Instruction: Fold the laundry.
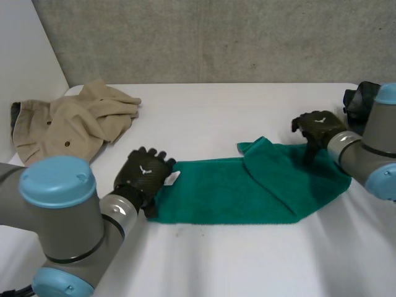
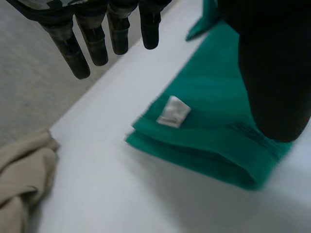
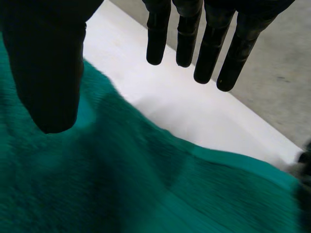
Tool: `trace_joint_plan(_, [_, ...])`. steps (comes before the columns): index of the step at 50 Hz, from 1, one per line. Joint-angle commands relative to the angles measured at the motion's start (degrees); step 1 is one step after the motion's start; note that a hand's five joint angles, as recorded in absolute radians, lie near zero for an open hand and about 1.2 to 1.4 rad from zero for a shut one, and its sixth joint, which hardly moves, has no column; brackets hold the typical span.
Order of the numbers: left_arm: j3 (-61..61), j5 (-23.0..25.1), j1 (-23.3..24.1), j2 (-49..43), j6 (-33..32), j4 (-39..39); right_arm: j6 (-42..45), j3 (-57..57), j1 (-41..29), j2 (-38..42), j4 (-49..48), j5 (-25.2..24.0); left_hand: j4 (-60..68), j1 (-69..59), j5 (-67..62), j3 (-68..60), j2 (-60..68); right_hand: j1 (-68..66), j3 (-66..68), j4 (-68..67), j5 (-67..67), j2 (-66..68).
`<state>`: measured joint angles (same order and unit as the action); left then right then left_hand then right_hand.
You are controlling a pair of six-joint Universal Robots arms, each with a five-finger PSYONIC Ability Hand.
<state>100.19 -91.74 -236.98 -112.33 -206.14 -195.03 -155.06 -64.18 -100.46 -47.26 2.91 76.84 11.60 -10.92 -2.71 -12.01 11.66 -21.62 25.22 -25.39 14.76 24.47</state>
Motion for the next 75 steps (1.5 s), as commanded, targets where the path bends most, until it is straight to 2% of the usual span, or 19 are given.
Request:
trace_joint_plan(1, [-1.57,-0.11,1.60,-5.18,-0.57,0.44,1.69,1.07,-2.89,1.20,3.32,-6.69,10.67,-11.35,-9.56,-10.27,10.61,0.59,-4.19,4.36,-3.73,-3.44])
trace_joint_plan(4, [-2.01,-0.11,1.61,-6.15,-0.58,0.44,2.57,1.33,-3.16,1.29,4.29,-10.90,18.26,-18.94,-17.15,-17.86,18.20,3.12,-6.72,6.88,-6.26,-5.97])
trace_joint_plan(9, [-3.51,-0.29,1.69,-7.20,-0.66,0.44,4.24,1.51,-4.12,1.99,4.29,-13.21,53.74,-54.42,-52.63,-53.33,53.68,2.30,-5.90,6.06,-5.44,-5.15])
trace_joint_plan(12, [-4.65,-0.46,1.69,-7.12,-0.84,0.62,5.12,1.68,-4.39,2.34,4.29,-13.21,67.37,-68.05,-66.26,-66.96,67.31,-11.74,8.14,-7.98,8.60,8.89])
trace_joint_plan(14, [-5.53,-0.55,1.61,-7.03,-0.75,0.71,5.29,1.77,-4.39,2.35,4.29,-13.21,66.91,-67.59,-65.80,-66.51,66.85,-29.24,25.64,-25.47,26.10,26.39])
trace_joint_plan(15, [-6.05,-0.55,1.52,-6.85,-0.75,0.71,5.56,1.77,-4.39,1.91,4.55,-13.12,65.74,-66.42,-64.63,-65.34,65.68,-47.32,43.72,-43.56,44.18,44.47])
trace_joint_plan(16, [-7.45,-0.64,1.34,-6.50,-0.58,0.62,5.65,1.60,-4.39,1.64,4.56,-13.12,55.73,-56.42,-54.62,-55.33,55.68,-55.83,52.23,-52.06,52.69,52.98])
trace_joint_plan(20, [-11.84,-0.46,0.47,-6.41,-0.14,0.53,6.79,-0.07,-4.39,-1.07,5.08,-13.03,10.62,-11.30,-9.51,-10.22,10.56,-58.38,54.78,-54.61,55.24,55.53])
trace_joint_plan(24, [-16.94,-0.02,-1.20,-6.94,-0.14,0.53,9.60,-5.51,-4.04,-8.27,5.35,-13.56,7.03,-7.72,-5.92,-6.63,6.97,-58.38,54.78,-54.61,55.24,55.53])
trace_joint_plan(33, [-25.22,4.29,-3.32,-11.07,0.30,0.62,11.54,-14.48,-4.21,-22.08,5.52,-13.73,7.02,-7.70,-5.91,-6.62,6.96,-58.38,54.78,-54.61,55.24,55.53])
trace_joint_plan(37, [-26.97,12.17,-2.53,-14.67,5.21,0.62,9.96,-16.85,-4.21,-31.29,5.79,-14.00,7.02,-7.70,-5.91,-6.62,6.96,-58.38,54.78,-54.61,55.24,55.53])
trace_joint_plan(43, [-29.43,17.90,-1.21,-19.85,16.54,0.62,6.01,-16.95,-4.39,-39.03,5.52,-13.91,7.02,-7.70,-5.91,-6.62,6.96,-58.38,54.78,-54.61,55.24,55.53])
trace_joint_plan(56, [-34.09,18.44,0.46,-25.39,19.11,1.32,0.37,-14.58,-3.86,-50.21,6.58,-15.32,8.70,-9.38,-7.59,-8.29,8.64,-58.38,54.78,-54.61,55.24,55.53])
trace_joint_plan(57, [-34.36,18.44,0.64,-25.66,19.11,1.50,0.37,-14.23,-3.86,-50.91,6.67,-15.14,10.53,-11.22,-9.42,-10.13,10.47,-58.38,54.78,-54.61,55.24,55.53])
trace_joint_plan(59, [-35.15,18.35,1.08,-26.36,19.03,2.11,0.29,-13.87,-3.69,-51.62,7.45,-15.05,30.81,-31.49,-29.70,-30.41,30.75,-58.38,54.78,-54.61,55.24,55.53])
trace_joint_plan(60, [-35.59,17.56,1.08,-26.36,19.02,2.29,0.29,-13.78,-3.60,-51.71,7.89,-15.14,49.72,-50.41,-48.61,-49.32,49.66,-58.38,54.78,-54.61,55.24,55.53])
trace_joint_plan(63, [-35.68,15.72,0.46,-25.84,18.67,2.47,0.72,-14.40,-2.03,-50.57,10.69,-15.75,68.37,-69.05,-67.26,-67.96,68.31,-58.38,54.78,-54.61,55.24,55.53])
trace_joint_plan(68, [-34.37,7.56,-0.50,-21.64,15.09,2.55,4.32,-14.67,2.20,-40.39,15.45,-14.53,68.40,-69.08,-67.29,-67.99,68.34,-58.38,54.78,-54.61,55.24,55.53])
trace_joint_plan(75, [-32.07,6.04,-5.25,-17.49,3.48,1.76,12.15,-7.22,1.59,-23.09,16.78,-7.96,68.40,-69.08,-67.29,-67.99,68.34,-58.38,54.78,-54.61,55.24,55.53])
